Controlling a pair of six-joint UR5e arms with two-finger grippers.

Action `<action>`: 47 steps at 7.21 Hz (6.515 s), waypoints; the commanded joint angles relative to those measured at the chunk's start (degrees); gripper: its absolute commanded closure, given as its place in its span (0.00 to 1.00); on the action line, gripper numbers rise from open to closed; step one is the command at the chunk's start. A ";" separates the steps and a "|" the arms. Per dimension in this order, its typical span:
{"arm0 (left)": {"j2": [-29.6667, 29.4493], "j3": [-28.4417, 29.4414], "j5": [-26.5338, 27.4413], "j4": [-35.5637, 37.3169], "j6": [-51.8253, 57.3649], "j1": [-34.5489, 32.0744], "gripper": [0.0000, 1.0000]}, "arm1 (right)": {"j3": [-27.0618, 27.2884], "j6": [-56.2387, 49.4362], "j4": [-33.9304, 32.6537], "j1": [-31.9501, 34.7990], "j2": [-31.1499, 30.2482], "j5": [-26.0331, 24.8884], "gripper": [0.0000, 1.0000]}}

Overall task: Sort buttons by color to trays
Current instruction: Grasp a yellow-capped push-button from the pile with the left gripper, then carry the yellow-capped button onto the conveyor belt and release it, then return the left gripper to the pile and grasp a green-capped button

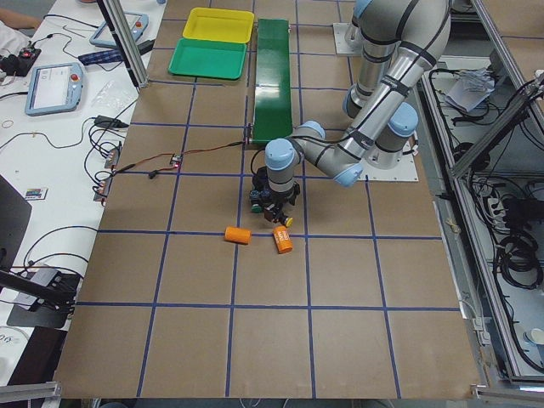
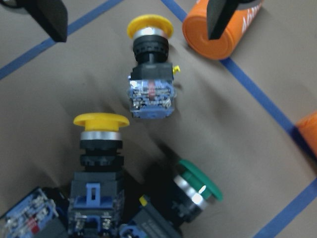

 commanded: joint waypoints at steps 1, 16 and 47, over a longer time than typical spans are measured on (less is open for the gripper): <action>-2.64 -0.16 -0.15 3.42 4.10 -0.16 0.04 | 0.00 -0.07 0.05 -0.03 0.00 0.00 0.00; 16.59 -7.04 -4.81 -4.63 -4.95 -49.46 1.00 | 0.09 -0.07 0.05 -0.03 -0.09 -0.09 0.00; -7.57 5.30 -9.12 6.77 28.37 -8.68 0.00 | -0.17 -0.51 -0.12 -0.47 -0.44 -0.80 0.00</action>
